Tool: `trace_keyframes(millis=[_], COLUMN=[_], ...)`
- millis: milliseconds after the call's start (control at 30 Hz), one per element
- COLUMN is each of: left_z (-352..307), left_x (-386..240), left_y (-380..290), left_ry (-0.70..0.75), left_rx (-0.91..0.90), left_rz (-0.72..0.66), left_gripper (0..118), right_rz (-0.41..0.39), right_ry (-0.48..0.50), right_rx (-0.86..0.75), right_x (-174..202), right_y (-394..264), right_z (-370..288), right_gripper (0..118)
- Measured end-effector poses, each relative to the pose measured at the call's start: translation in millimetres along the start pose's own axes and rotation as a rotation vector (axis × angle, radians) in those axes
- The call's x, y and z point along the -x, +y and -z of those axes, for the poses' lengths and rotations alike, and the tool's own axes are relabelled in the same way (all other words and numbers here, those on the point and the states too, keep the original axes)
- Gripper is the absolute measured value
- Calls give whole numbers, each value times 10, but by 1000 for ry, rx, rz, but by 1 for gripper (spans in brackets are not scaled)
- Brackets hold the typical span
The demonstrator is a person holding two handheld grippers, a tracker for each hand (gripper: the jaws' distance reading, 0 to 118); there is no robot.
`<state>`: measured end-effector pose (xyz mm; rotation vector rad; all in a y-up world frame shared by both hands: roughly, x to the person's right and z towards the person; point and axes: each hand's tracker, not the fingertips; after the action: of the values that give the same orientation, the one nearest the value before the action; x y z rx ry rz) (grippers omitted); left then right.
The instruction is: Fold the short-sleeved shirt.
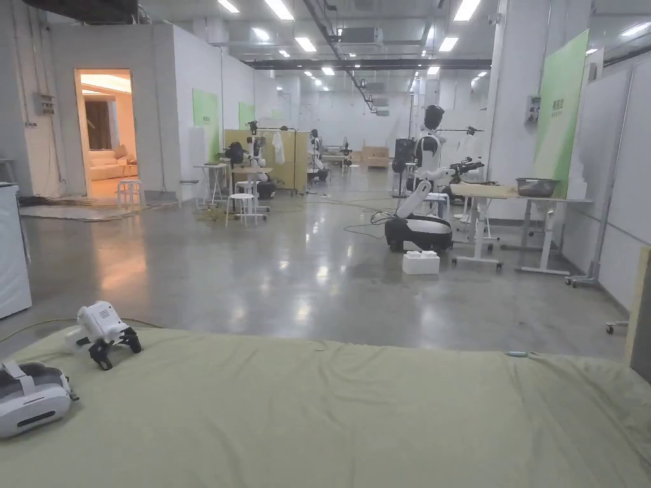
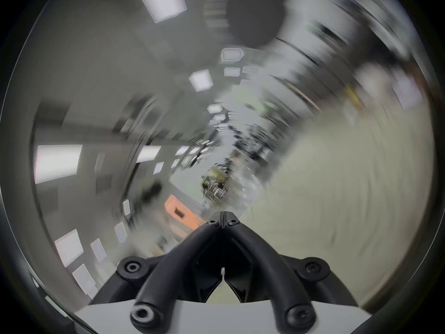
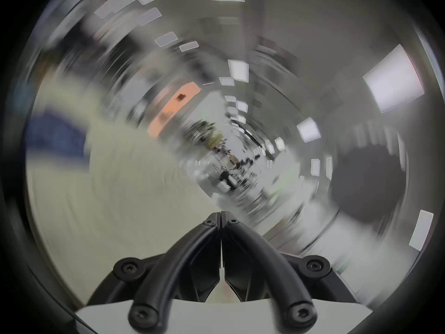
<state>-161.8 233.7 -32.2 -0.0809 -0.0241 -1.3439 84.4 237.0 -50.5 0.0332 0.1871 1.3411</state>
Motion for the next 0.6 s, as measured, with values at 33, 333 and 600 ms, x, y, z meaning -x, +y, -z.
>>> trace_keyframes(millis=[33,333,600], left_z=[23,-10,-257], left_x=[-177,-15,656], left_y=[-57,-103,-751], left_ry=[-59,-228,-68], left_rx=[9,56,-126], left_rz=[125,-191,-1464], left_gripper=[0,0,0], right_rz=[-178,-163,1543], right_ry=[7,131,-35], right_rx=[-10,-77,-5], right_x=[151,449,-556], right_y=[4,-101,-616], right_z=[3,1,-162], right_gripper=[0,0,0])
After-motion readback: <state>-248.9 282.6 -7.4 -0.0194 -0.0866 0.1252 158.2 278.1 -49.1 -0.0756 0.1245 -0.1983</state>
